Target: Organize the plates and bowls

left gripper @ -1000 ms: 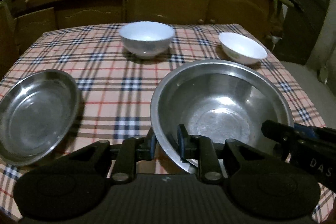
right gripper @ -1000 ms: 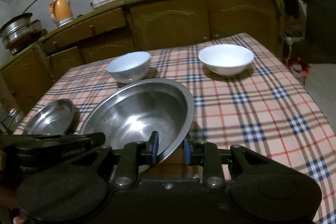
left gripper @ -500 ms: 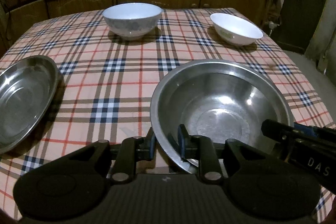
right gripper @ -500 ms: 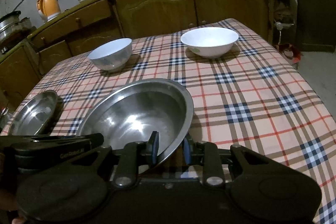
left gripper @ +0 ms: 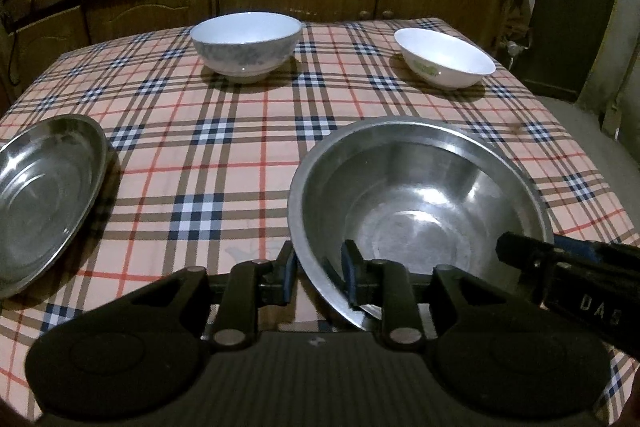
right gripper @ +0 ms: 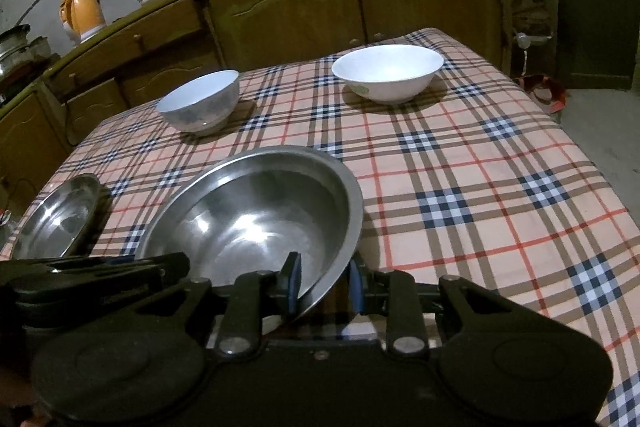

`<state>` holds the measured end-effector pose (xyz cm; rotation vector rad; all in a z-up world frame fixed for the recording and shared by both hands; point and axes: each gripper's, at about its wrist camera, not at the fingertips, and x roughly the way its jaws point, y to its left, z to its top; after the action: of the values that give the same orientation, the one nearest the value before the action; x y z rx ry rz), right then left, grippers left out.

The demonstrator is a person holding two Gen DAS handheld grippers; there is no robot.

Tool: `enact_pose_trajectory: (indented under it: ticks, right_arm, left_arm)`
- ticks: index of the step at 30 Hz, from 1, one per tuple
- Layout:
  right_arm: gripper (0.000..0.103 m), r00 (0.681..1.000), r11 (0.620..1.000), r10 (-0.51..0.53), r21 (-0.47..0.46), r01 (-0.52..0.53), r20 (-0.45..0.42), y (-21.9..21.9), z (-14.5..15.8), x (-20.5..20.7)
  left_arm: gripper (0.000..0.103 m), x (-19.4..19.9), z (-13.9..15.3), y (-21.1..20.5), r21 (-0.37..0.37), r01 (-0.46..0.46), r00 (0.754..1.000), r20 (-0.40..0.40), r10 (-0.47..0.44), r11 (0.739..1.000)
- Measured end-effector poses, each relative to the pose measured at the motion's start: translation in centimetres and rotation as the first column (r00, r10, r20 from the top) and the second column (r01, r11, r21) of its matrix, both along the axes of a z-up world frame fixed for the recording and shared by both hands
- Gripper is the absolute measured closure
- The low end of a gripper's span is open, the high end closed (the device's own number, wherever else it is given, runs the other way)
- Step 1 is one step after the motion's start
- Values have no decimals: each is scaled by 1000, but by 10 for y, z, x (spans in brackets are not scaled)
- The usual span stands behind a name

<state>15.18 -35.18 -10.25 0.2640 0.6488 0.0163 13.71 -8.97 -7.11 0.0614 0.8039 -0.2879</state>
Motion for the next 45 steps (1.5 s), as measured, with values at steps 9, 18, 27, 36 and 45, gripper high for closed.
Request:
enact_pose_trajectory:
  ticks: [9,18,27,36,45]
  right_arm:
    - [64,999,999,-46,10,46,20,-14,4,-1]
    - [47,991,993,-113,26,111,65,-44,18,6]
    - [29,983,990,-142,3,142,115,-82,39,34]
    - [21,981,988,-154,14,153,118,-124,44,98]
    - [21,980,984,-178,34,175,84,-144,28,170]
  left_arm:
    - [57,-1,9,3,-10,2,1000,26,-2,1000]
    - [36,16,31,3,-37,1,998,68,1,999]
    - [10,57,55,-11,-25,46,994,97,-44,999]
    - [3,122,62,-50,-44,87,996,34,-86,995]
    - [3,187,32,-105,15,139,990,-7,-139,990]
